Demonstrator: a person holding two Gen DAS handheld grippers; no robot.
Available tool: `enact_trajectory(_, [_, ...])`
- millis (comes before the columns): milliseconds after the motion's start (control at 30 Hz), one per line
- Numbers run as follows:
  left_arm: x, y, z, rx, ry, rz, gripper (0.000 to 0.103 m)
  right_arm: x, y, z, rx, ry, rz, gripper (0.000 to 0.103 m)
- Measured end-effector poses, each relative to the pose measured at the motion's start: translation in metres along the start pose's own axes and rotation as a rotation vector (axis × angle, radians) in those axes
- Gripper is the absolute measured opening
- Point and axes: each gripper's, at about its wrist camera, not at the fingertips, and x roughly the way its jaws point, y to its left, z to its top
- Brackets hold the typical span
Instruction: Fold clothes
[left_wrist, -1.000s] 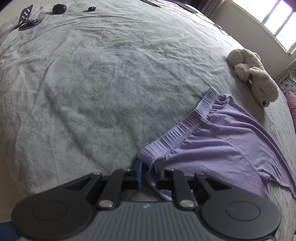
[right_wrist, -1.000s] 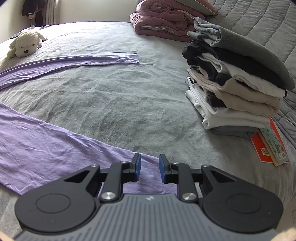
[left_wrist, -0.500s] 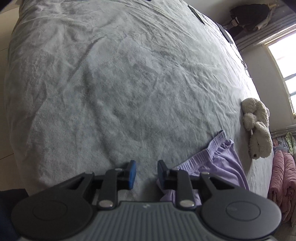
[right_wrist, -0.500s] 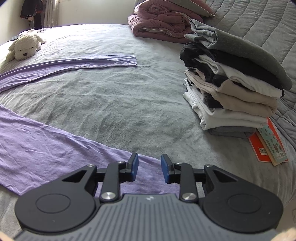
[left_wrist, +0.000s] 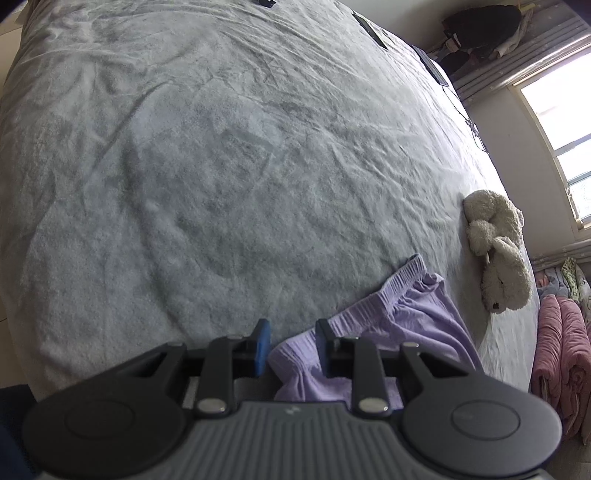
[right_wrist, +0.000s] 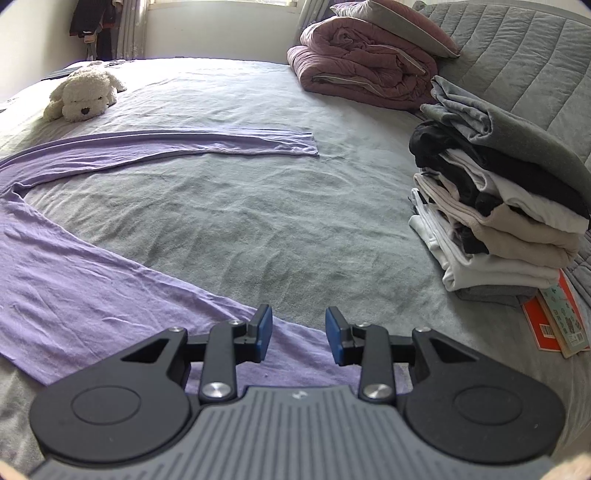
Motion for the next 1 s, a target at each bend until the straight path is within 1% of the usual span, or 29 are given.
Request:
enact_trajectory(100, [0.003,-0.016,-0.005,0.039,-0.003,-0.001,0.027,0.001,0.011,0.005,-0.019,-0.007,0.017,0.038])
enact_trajectory(167, [0.007,-0.030,-0.009,0.084,-0.001,0.003,0.029,0.002,0.019,0.008,-0.034,-0.011,0.028,0.038])
enact_trajectory(267, [0.013,-0.053,-0.018,0.175,-0.008,0.009,0.029,0.002,0.031,0.013,-0.057,-0.016,0.044,0.038])
enact_trajectory(367, [0.018,-0.083,-0.031,0.317,-0.026,-0.006,0.029,0.003,0.045,0.018,-0.090,-0.022,0.059,0.039])
enact_trajectory(533, [0.031,-0.128,-0.050,0.512,-0.072,0.015,0.029,0.008,0.069,0.026,-0.145,-0.026,0.080,0.040])
enact_trajectory(667, [0.047,-0.153,-0.062,0.622,-0.106,0.050,0.029,0.013,0.084,0.033,-0.189,-0.030,0.091,0.041])
enact_trajectory(833, [0.063,-0.180,-0.074,0.758,-0.211,0.102,0.029,0.029,0.095,0.048,-0.211,-0.009,0.111,0.043])
enact_trajectory(900, [0.074,-0.190,-0.076,0.794,-0.230,0.118,0.029,0.042,0.099,0.059,-0.195,0.012,0.131,0.045])
enact_trajectory(1000, [0.089,-0.196,-0.075,0.791,-0.218,0.128,0.029,0.064,0.103,0.076,-0.133,0.063,0.172,0.045])
